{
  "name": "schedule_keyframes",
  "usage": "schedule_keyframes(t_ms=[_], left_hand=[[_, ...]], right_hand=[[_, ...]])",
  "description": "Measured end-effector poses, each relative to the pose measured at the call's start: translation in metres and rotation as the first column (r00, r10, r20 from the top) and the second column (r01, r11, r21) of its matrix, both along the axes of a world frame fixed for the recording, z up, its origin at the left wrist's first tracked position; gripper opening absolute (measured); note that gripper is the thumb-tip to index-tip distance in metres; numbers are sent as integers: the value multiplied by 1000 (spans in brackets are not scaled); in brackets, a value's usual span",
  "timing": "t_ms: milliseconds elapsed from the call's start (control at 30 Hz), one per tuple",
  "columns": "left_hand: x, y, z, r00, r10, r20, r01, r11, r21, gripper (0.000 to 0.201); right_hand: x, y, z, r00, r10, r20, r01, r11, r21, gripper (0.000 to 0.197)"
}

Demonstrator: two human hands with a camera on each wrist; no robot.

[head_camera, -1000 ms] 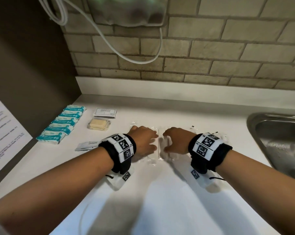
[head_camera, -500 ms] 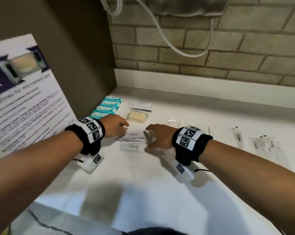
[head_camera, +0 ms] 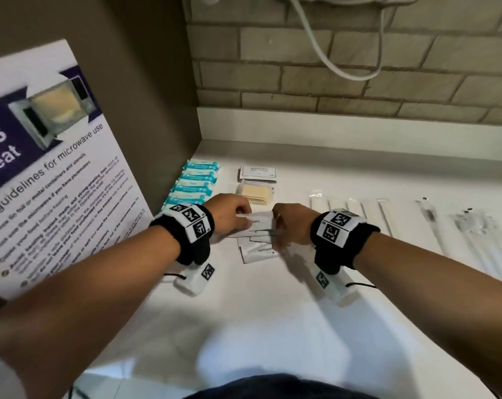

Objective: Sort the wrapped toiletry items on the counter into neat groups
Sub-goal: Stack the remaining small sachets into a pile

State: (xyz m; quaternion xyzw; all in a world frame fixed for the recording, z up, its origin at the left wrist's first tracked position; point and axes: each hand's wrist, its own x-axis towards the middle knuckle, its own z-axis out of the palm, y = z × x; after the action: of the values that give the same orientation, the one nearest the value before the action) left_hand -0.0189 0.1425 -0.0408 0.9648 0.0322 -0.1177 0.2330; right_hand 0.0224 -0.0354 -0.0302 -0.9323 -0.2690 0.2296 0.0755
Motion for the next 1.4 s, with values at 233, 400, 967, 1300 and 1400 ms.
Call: schedule_keyframes(t_ms=[233, 400, 967, 1300, 1400], left_hand=[[-3, 19, 10, 990, 99, 96, -87, 989, -120, 28], [-13, 24, 9, 972, 156, 174, -137, 984, -115, 24], [-20, 17, 29, 942, 165, 291, -107, 973, -204, 15], [-13, 8, 35, 992, -122, -5, 121, 976, 183, 24], [-15, -2, 26, 974, -203, -102, 219, 958, 185, 31]], right_hand=[[5, -3, 2, 1000, -20, -13, 20, 1000, -2, 38], [3, -4, 1, 1000, -23, 0, 23, 1000, 4, 41], [14, -6, 31, 995, 67, 76, -65, 998, -26, 35], [-11, -5, 12, 972, 235, -30, -237, 964, -117, 40], [-16, -6, 2, 977, 205, -58, -208, 977, -46, 43]])
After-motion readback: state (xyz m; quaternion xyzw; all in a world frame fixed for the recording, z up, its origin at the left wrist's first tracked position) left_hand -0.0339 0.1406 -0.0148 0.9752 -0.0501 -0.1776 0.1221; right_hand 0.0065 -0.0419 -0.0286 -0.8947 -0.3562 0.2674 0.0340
